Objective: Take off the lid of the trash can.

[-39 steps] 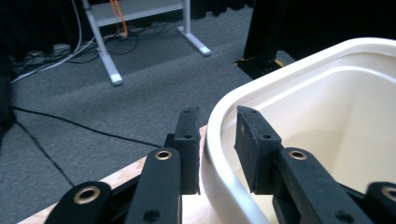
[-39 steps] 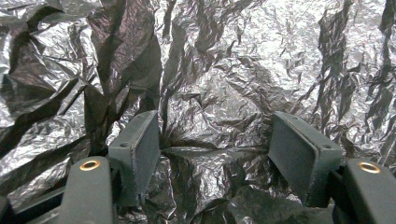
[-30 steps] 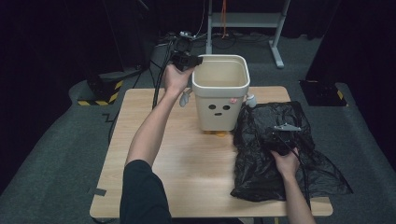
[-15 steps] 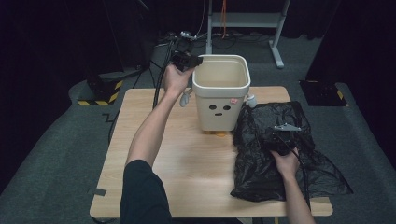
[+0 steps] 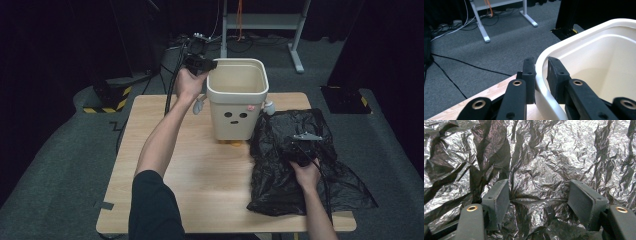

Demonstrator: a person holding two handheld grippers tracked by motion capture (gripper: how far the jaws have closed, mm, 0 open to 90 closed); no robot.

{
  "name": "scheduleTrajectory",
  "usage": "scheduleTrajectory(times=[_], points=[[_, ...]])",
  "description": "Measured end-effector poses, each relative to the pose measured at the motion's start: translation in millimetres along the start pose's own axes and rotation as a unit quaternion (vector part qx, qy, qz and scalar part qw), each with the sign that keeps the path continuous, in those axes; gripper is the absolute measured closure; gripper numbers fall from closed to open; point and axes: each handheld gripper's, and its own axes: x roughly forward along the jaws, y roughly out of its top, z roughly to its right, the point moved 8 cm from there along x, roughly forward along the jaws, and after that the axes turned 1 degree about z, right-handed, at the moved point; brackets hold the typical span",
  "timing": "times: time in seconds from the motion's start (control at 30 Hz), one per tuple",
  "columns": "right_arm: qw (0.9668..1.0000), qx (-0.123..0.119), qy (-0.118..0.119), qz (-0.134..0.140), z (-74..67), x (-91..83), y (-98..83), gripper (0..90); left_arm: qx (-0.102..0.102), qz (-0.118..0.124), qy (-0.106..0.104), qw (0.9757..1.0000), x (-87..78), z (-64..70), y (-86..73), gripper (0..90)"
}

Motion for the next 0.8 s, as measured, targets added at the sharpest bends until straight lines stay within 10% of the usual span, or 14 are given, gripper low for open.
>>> scheduleTrajectory(times=[0.8], points=[[0.9999,-0.007,-0.007,0.004,-1.3,-0.1,0.8,33.4,-0.012,0.022,-0.014,0.9996,-21.3,-7.9,16.1,77.0]])
